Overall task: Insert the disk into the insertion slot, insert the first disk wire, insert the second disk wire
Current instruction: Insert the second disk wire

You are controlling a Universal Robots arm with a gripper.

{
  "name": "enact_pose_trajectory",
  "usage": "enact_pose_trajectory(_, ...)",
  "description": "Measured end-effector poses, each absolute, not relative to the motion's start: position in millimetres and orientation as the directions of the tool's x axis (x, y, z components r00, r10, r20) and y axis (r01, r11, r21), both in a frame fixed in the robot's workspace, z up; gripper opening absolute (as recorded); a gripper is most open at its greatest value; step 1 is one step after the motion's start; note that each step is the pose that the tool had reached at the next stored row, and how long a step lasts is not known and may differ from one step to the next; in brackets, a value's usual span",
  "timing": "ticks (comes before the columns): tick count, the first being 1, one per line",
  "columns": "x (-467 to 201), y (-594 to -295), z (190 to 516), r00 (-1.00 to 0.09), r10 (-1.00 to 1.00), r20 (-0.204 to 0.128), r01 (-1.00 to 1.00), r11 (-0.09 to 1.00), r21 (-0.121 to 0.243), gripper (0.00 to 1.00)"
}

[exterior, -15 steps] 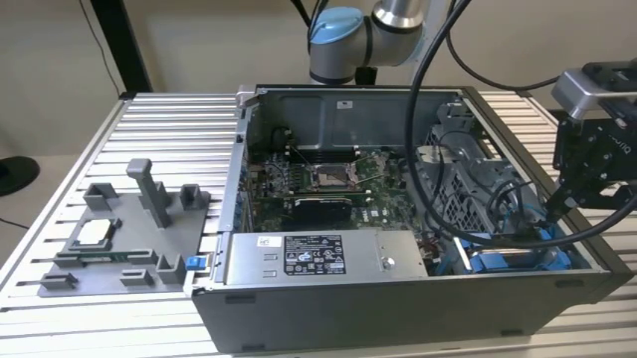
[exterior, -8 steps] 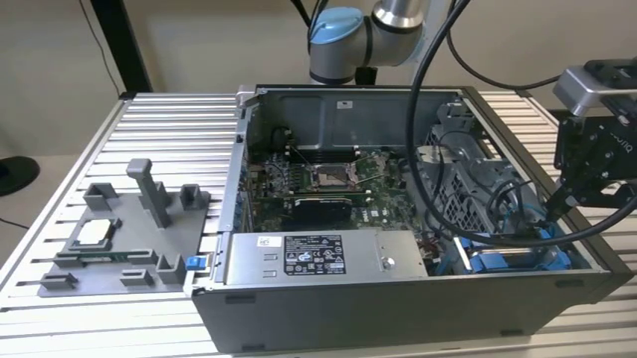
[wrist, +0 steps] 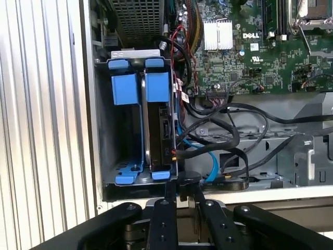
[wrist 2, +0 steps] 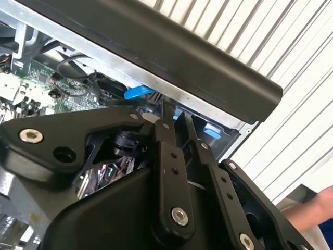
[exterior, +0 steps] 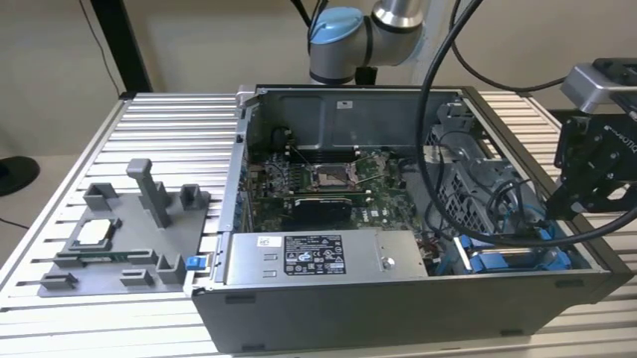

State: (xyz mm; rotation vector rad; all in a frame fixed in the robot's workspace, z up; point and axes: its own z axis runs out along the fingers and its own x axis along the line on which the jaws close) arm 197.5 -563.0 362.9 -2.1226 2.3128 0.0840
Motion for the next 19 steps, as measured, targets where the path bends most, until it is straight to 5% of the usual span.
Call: enact_pose_trajectory(19,200.4,-557.6,361.0,-0.087,-0.996,-0.023,-0.995,0.086,0.049,1.0)
